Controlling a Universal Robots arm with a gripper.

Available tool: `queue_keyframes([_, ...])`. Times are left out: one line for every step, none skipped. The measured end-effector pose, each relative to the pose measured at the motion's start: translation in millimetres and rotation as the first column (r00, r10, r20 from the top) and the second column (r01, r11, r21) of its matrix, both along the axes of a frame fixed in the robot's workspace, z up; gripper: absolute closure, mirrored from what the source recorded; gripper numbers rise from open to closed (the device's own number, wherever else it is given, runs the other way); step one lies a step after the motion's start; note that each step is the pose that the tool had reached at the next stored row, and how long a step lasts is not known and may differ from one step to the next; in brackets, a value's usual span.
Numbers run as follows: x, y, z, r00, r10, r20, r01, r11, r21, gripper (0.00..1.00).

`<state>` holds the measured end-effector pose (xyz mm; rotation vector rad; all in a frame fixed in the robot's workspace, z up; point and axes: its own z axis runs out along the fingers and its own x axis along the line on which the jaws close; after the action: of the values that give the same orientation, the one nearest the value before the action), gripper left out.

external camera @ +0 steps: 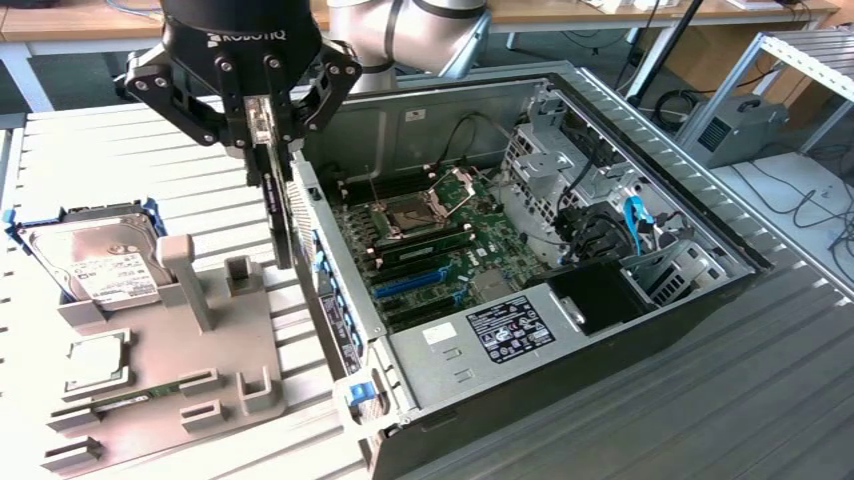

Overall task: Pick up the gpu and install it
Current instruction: 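Pick up the gpu and move the gpu toward the slot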

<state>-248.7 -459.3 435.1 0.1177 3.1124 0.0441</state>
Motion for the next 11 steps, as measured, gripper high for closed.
queue_keyframes([7.7,0.0,0.0,1.0000,0.000,0.0001,0.000,1.0000,0.0000,0.74])
queue_keyframes([12.7,0.0,0.0,1.0000,0.000,0.0000,0.000,1.0000,0.0000,0.74])
queue_keyframes([17.8,0.0,0.0,1.0000,0.000,0.0000,0.000,1.0000,0.0000,0.74])
queue_keyframes([25.6,0.0,0.0,1.0000,0.000,0.0001,0.000,1.0000,0.0001,0.74])
queue_keyframes([31.1,0.0,-0.1,1.0000,0.000,0.0001,0.000,1.0000,0.0001,0.74])
queue_keyframes([36.5,0.0,-0.1,1.0000,0.000,0.0001,0.000,1.0000,0.0001,0.74])
queue_keyframes([41.2,0.0,0.0,1.0000,0.000,0.0001,0.000,1.0000,0.0001,0.74])
queue_keyframes([45.3,0.0,0.0,1.0000,0.000,0.0001,0.000,1.0000,0.0000,0.74])
queue_keyframes([46.8,0.0,0.0,1.0000,0.000,0.0000,0.000,1.0000,0.0000,0.74])
queue_keyframes([47.5,0.0,0.0,1.0000,0.000,0.0001,0.000,1.0000,0.0001,0.74])
queue_keyframes([48.2,0.0,0.0,1.0000,0.000,0.0000,0.000,1.0000,0.0001,0.74])
